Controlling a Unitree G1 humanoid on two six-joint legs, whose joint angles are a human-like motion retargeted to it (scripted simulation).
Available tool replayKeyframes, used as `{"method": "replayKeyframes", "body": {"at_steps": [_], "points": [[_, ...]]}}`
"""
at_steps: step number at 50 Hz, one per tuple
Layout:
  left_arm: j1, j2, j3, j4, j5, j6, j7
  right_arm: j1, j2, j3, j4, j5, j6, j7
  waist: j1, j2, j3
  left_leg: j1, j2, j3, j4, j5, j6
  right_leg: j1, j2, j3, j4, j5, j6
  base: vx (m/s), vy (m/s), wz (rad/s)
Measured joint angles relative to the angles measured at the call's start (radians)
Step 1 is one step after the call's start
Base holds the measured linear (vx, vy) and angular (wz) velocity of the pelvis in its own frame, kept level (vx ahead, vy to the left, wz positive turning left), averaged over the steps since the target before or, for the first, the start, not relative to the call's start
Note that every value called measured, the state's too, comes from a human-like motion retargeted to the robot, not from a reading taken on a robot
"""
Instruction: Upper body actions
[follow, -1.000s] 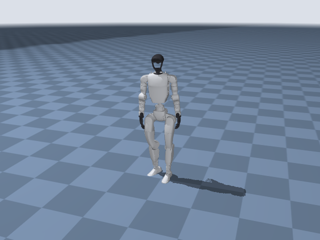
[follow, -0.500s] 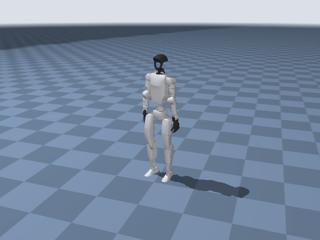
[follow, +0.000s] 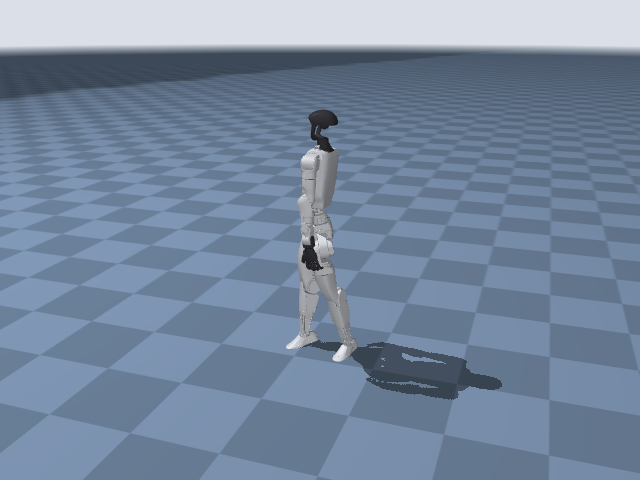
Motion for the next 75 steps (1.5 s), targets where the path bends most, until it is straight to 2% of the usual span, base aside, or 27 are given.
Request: {"method": "replayKeyframes", "body": {"at_steps": [12,17,22,28,37,45,58,70,75], "points": [[-0.031,-0.037,-0.032,-0.015,-0.005,-0.011,-0.02,0.028,-0.005,-0.01,0.0,0.003,0.044,0.01,-0.005,0.018,0.007,0.03,-0.009,0.084,0.031,-0.023,-0.022,-0.009,0.019,0.044,-0.014,0.006,0.069,0.04,0.06,-0.7],[-0.04,-0.048,-0.038,-0.017,0.005,-0.013,-0.04,0.038,0.001,-0.035,0.0,0.04,0.041,0.01,0.013,0.018,0.003,0.03,-0.009,0.094,0.033,-0.023,-0.024,-0.002,0.023,0.061,-0.02,0.012,0.05,0.01,-0.03,-0.12],[-0.047,-0.048,-0.047,-0.02,0.013,-0.01,-0.031,0.06,-0.002,-0.052,0.0,0.063,0.028,0.01,0.042,0.002,-0.007,0.029,-0.004,0.071,0.039,-0.017,-0.02,0.013,0.018,0.059,-0.018,0.012,-0.002,0.02,-0.15,0.44],[-0.057,-0.041,-0.049,-0.028,0.01,-0.008,-0.032,0.101,-0.013,-0.089,0.0,0.084,0.017,0.011,0.055,-0.024,-0.012,0.016,0.015,-0.032,0.056,-0.003,-0.001,0.038,-0.014,-0.006,0.006,-0.033,-0.066,0.06,-0.24,1.24],[-0.062,-0.019,-0.039,-0.036,-0.006,-0.015,-0.031,0.166,-0.03,-0.162,0.0,0.155,0.0,0.033,0.219,-0.095,-0.002,-0.004,0.011,-0.163,0.052,0.021,0.028,0.126,-0.066,-0.064,0.019,-0.122,-0.135,0.15,-0.27,1.2],[-0.083,0.028,-0.037,0.023,-0.016,-0.002,-0.011,0.192,-0.059,-0.177,0.0,0.095,0.004,0.035,0.28,-0.154,0.018,-0.094,-0.013,-0.454,0.069,0.065,0.068,0.192,-0.146,-0.269,0.024,-0.204,-0.168,0.2,-0.17,2.03],[-0.075,0.118,0.033,0.067,-0.052,0.01,0.017,0.157,-0.066,-0.192,-0.013,0.086,-0.039,0.023,0.484,-0.263,0.032,-0.193,-0.095,-0.749,0.04,0.171,0.088,0.275,-0.242,-0.555,-0.002,-0.276,-0.165,0.17,-0.04,1.18],[0.023,0.08,0.123,0.046,-0.07,0.009,0.0,0.059,0.029,-0.163,-0.196,0.16,-0.091,0.115,0.489,-0.248,0.057,-0.223,-0.107,-0.813,0.027,0.21,0.091,0.281,-0.258,-0.624,-0.004,-0.279,-0.157,0.01,0.03,0.22],[0.061,0.083,0.139,0.018,-0.036,0.003,-0.019,0.028,0.076,-0.165,-0.238,0.275,-0.096,0.175,0.485,-0.244,0.078,-0.215,-0.108,-0.809,0.029,0.21,0.094,0.282,-0.261,-0.621,0.002,-0.275,-0.158,-0.01,0.0,-0.04]]}}
